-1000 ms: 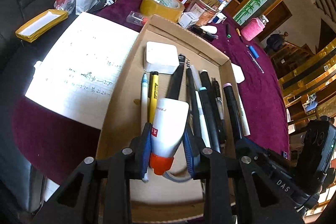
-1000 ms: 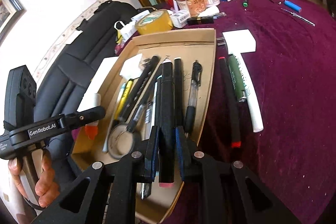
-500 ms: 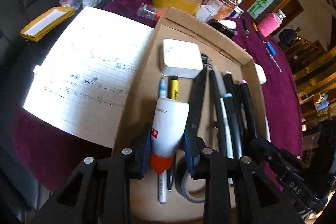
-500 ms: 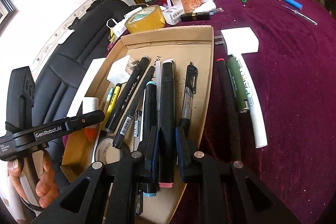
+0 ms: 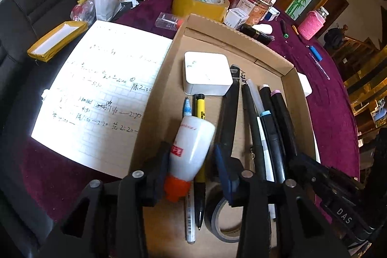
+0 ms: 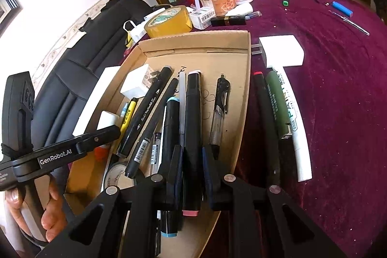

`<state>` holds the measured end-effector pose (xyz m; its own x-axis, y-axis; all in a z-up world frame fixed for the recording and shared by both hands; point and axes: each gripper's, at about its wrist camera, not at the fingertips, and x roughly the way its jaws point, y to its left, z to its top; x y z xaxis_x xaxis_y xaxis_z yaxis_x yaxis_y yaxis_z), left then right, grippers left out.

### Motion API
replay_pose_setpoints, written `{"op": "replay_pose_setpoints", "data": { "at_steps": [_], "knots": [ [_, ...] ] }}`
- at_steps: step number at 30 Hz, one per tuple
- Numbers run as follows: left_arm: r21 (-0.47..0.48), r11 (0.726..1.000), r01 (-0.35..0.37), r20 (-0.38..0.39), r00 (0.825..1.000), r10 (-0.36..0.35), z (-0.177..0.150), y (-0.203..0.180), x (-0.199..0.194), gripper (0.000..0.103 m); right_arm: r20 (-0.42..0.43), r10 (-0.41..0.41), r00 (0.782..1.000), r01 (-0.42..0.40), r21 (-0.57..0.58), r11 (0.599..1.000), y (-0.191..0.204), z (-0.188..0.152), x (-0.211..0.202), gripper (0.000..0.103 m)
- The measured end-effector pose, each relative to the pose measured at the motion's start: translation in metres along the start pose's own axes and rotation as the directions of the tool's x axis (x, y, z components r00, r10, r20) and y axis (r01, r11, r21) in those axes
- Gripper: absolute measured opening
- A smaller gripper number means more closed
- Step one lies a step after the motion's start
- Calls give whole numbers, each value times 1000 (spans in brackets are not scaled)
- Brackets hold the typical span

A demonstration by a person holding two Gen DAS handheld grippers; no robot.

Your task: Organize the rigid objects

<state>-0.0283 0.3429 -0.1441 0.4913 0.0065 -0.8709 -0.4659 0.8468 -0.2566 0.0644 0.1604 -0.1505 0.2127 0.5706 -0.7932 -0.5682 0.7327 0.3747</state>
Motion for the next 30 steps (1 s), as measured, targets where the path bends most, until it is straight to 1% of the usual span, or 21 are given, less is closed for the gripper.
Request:
{"op": "replay_pose_setpoints", "data": {
  "at_steps": [1,4,6,7,8,9,12,14,16,20,23,30],
  "knots": [
    [-2,1000,1,7,1000,-1,0,0,-1,47,2,4,1000,-4,-2,1000,0,0,-1,17],
    [-7,1000,20,21,1000,-19,-3,-3,-3,60,24,28,999,-28,-14,1000,0,-2,-10,19],
    [-7,1000,13,19,1000,-13,-5,-5,-5,62,42,53,998,-52,-27,998,2,-4,-18,34],
    [-6,1000,8,19,1000,-8,-7,-6,-5,64,53,62,997,-61,-32,998,3,-5,-22,37],
    [-7,1000,2,19,1000,-1,-9,-7,-7,64,67,74,995,-71,-39,997,4,-6,-28,41],
    [-9,1000,0,21,1000,0,-10,-8,-8,65,81,90,993,-86,-48,995,5,-8,-35,42],
    [-19,1000,-2,25,1000,2,-15,-10,-14,65,97,141,985,-136,-62,989,5,-11,-48,44],
    [-23,1000,-1,26,1000,1,-19,-14,-19,66,100,183,978,-178,-57,982,2,-15,-57,46],
    [-27,1000,4,34,999,-3,-23,-18,-24,66,104,207,973,-203,-50,978,-4,-19,-65,46],
    [-13,1000,19,62,998,-18,-31,-37,-39,66,120,218,969,-215,-35,976,-17,-29,-78,46],
    [12,999,36,78,996,-37,-39,-59,-48,66,121,232,965,-231,-18,973,-30,-37,-87,46],
    [90,991,102,106,988,-111,-56,-117,-60,66,141,232,962,-237,15,972,-66,-51,-113,46]
  ]
}}
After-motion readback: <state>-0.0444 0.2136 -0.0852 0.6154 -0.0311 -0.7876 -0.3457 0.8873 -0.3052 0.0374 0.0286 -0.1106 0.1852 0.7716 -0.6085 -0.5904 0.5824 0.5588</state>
